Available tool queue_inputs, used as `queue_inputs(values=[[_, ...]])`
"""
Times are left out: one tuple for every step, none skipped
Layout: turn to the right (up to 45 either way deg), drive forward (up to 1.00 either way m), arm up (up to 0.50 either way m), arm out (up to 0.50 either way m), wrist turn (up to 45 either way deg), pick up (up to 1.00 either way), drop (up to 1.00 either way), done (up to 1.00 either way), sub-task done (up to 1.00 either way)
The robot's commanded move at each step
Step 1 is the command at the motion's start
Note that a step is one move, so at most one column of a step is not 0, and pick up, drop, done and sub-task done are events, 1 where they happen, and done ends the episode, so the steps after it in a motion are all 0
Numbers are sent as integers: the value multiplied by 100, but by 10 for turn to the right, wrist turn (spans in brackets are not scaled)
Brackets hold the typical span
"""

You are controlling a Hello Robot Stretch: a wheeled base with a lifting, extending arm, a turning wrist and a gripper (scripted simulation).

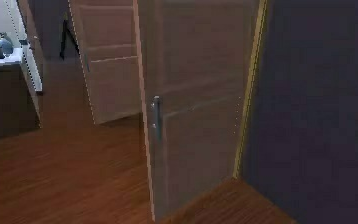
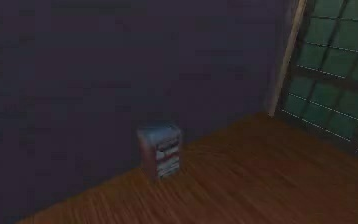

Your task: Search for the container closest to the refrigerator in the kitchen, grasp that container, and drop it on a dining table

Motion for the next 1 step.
queue_inputs(values=[[-300, 0, 0, 0, 0, 0, 0, 0, 0]])
